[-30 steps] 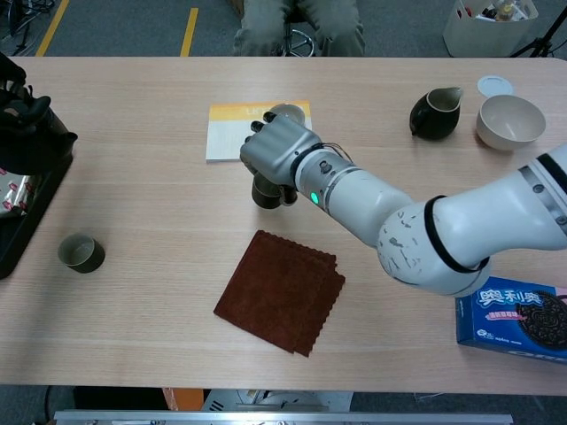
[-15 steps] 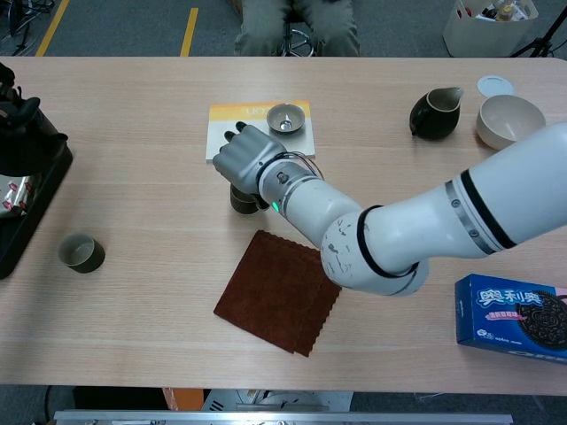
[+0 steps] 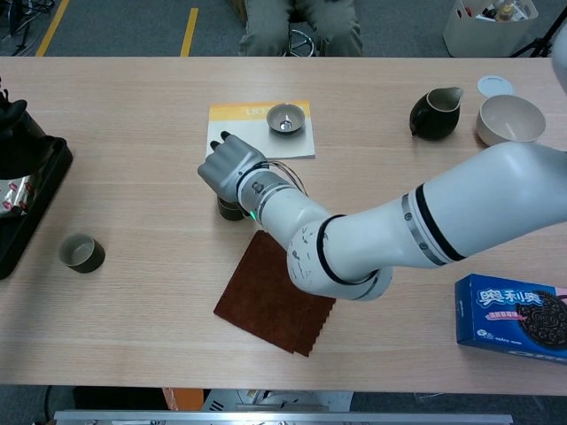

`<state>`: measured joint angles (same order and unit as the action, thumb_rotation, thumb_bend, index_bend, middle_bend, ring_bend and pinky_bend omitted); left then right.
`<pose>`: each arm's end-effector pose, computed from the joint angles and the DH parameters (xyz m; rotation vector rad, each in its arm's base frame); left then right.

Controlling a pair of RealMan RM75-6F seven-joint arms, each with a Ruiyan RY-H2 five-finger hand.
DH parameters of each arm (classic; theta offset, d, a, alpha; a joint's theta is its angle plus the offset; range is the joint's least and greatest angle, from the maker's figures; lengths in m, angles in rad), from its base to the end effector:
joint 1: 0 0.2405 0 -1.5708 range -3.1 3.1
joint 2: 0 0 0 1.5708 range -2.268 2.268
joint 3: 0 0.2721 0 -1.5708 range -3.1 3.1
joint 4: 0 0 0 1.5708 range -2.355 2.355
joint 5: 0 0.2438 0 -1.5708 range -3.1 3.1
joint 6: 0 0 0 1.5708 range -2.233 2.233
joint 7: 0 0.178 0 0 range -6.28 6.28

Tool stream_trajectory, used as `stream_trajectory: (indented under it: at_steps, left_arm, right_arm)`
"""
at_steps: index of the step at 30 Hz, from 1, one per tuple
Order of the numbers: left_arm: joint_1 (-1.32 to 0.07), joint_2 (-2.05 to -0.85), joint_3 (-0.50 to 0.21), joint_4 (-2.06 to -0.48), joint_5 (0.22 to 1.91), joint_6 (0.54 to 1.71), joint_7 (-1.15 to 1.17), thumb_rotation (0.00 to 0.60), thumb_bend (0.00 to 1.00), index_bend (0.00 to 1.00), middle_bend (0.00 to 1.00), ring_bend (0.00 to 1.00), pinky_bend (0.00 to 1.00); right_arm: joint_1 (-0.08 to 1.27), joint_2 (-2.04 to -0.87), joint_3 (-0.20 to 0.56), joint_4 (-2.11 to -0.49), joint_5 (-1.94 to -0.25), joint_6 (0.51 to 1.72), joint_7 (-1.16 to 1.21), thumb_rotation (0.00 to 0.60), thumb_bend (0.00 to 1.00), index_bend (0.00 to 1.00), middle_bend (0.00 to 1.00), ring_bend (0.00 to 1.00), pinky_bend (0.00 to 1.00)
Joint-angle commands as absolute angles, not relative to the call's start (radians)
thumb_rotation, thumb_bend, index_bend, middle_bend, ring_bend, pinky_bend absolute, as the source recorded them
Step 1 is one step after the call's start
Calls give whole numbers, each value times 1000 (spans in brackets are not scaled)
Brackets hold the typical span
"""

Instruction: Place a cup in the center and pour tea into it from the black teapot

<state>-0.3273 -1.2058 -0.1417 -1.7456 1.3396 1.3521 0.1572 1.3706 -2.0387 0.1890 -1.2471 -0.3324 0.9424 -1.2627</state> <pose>-0.2525 0.3050 0.0928 -1.4463 -0.9309 -1.0430 0.0317 -0.3470 -0.2342 2.2687 -0.4053 0.4236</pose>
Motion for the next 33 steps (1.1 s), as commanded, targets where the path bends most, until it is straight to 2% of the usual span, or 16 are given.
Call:
stream_trajectory:
  at_steps: [1,9,21,26,29,33]
  left_arm:
    - [-325,-1206,-141,-1743,1342,1353,154,570,382,924,1000,851,88]
    - [-321,-1204,-140,-1737,1347,1355,140,567,382,924,1000,852,88]
    - [-317,-1207,-139,-1733,1354,1356,132,566,382,924,1000,851,88]
    - [-316,-1206,-139,-1735,1357,1357,131,562,382,923,1000,852,88]
    - [-314,-1205,-140,-1734,1357,1359,129,565,382,922,1000,852,88]
    - [-314,-1203,-140,-1733,1359,1357,128,558,382,922,1000,851,88]
  right_arm:
    - [1379,-2046,192,-1238,-319,943,-1276,600,237,442,213,29,25]
    - [1388,-2057,192,-1224,-296,947,-1301,600,238,435,213,27,20]
    - [1393,-2053,194,-1232,-277,952,-1322,600,243,287,211,1,4]
    - [1394,-2051,194,-1236,-272,953,-1328,600,246,269,207,0,3]
    - [1393,-2042,196,-1249,-269,954,-1329,600,246,214,192,0,0]
    - [1389,-2007,197,-1294,-258,957,-1330,600,247,85,155,0,0]
